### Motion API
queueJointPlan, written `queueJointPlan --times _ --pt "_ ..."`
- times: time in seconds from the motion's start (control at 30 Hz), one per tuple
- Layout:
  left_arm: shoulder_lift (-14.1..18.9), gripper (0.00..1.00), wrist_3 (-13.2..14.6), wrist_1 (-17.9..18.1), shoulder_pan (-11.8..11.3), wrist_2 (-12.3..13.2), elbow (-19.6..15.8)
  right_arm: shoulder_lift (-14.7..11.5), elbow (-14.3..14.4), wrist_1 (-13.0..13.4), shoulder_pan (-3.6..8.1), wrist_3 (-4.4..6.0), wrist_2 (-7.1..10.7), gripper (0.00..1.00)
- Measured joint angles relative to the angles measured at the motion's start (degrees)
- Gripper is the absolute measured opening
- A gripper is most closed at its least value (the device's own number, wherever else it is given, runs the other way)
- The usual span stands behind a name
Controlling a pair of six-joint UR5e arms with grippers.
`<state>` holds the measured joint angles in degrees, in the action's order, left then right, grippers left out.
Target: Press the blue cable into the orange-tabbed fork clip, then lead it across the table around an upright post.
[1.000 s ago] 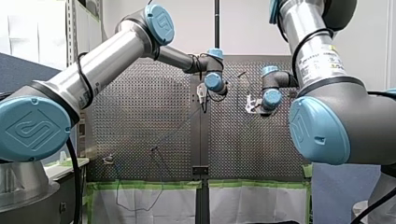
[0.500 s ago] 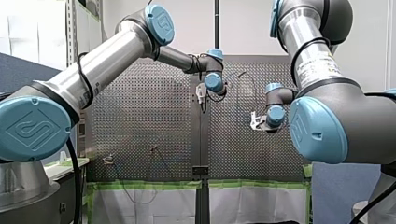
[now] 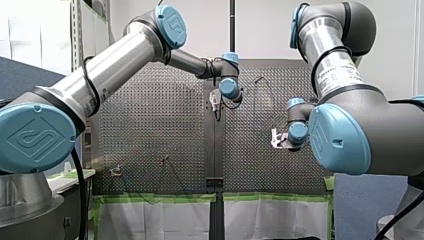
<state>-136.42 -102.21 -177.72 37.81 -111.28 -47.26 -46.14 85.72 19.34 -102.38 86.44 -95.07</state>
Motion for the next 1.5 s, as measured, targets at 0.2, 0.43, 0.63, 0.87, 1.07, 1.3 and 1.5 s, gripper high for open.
queueJointPlan --times 0.2,0.43,0.63,0.87,1.07,1.3,1.5 --pt "0.0 1.0 -0.1 0.0 0.0 0.0 0.0 1.2 0.0 0.2 0.09 -0.19 -0.03 0.0" --pt "0.0 1.0 -0.1 0.0 0.0 0.1 0.0 2.4 0.0 0.9 0.18 0.01 -0.03 0.0" --pt "0.0 1.0 -0.2 -0.1 -0.1 0.1 0.0 4.1 0.0 1.3 0.39 0.27 -0.29 0.0" --pt "0.0 1.0 -0.2 -0.6 -0.3 0.1 0.0 6.7 0.0 2.5 0.9 0.63 -0.57 0.0" --pt "0.0 1.0 -0.2 -1.6 -0.6 0.1 0.0 7.0 0.0 2.8 0.98 0.62 -0.57 0.0" --pt "0.0 1.0 -0.1 -2.0 -0.9 0.1 0.0 7.1 0.0 2.8 0.99 0.51 -0.56 0.0" --pt "0.1 1.0 0.0 -2.9 -1.2 0.0 0.0 7.1 -0.1 2.8 0.99 0.43 -0.56 0.0"
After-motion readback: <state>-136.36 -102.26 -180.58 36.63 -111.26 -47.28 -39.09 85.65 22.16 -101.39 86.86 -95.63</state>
